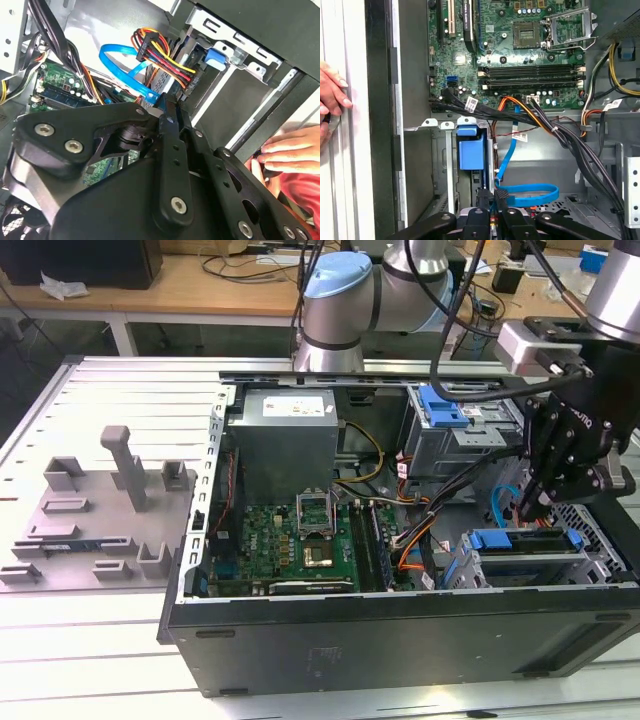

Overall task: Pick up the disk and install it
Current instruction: 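Insert the second disk wire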

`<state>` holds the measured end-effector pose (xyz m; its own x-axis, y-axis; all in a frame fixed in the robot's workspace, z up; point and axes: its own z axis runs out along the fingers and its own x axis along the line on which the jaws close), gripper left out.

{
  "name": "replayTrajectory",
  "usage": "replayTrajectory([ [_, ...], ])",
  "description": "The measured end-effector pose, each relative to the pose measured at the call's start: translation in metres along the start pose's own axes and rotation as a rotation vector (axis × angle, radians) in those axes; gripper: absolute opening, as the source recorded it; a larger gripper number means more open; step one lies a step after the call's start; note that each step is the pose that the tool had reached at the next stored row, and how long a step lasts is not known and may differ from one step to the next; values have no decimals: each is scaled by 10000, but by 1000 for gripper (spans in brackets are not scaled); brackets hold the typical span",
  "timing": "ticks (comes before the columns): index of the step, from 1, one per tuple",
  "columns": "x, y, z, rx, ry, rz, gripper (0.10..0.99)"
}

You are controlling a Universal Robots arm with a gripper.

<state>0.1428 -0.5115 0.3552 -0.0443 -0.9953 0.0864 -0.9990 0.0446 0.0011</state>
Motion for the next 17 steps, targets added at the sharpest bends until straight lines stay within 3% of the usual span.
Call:
replayTrajectory([
  [2, 35, -2, 3, -2, -35, 0, 161],
  [5, 69, -3, 6, -12, -256, -2, 161],
  [6, 73, -3, 7, -12, -277, -2, 161],
  [17, 111, -5, 11, -12, -279, -5, 161],
])
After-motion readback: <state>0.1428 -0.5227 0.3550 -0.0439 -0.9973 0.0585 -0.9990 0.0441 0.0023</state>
